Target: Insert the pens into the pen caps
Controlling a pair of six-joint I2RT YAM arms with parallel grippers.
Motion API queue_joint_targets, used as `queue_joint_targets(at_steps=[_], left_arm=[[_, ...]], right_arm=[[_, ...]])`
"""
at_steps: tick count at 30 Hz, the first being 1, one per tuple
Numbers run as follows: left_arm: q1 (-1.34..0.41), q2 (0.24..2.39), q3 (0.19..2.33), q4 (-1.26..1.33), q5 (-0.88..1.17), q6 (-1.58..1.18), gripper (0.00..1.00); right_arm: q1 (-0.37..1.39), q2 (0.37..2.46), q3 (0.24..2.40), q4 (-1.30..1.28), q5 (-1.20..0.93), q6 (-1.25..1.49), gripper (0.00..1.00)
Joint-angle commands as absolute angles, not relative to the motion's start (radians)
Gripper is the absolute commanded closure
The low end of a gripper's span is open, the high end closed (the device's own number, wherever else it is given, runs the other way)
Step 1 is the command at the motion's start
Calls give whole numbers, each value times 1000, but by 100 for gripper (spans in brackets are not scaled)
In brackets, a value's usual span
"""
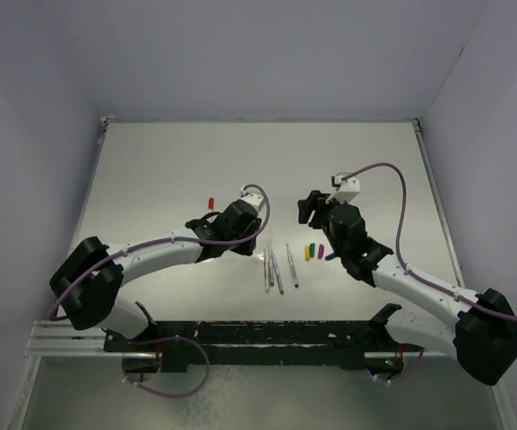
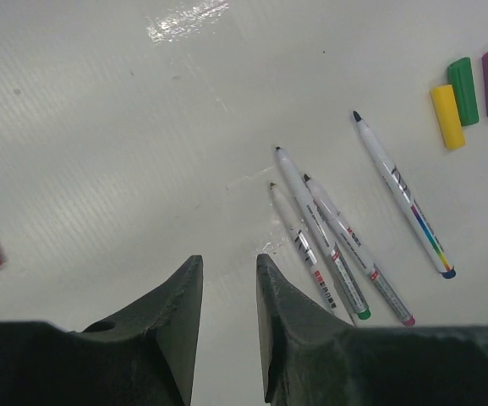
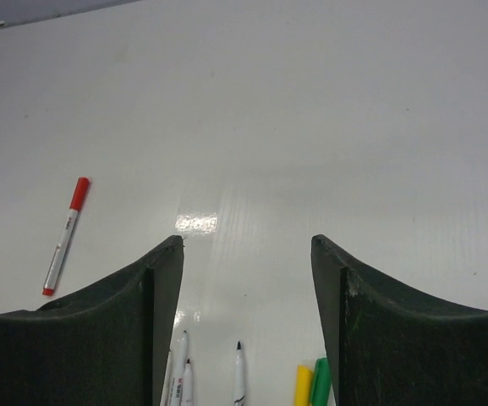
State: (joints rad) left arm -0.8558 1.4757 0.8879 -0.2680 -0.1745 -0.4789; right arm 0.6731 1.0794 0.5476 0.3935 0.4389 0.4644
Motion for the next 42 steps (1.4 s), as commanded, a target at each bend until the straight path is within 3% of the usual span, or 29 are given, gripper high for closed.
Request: queue_joint_targets(at_steps=[1, 42], left_arm=[[-889, 1491, 885, -189, -114, -465, 65], [-969, 1683, 956, -167, -93, -412, 60]], right_arm=[[669, 1043, 527, 395, 488, 510, 37], [670, 1058, 489, 468, 418, 560, 40]])
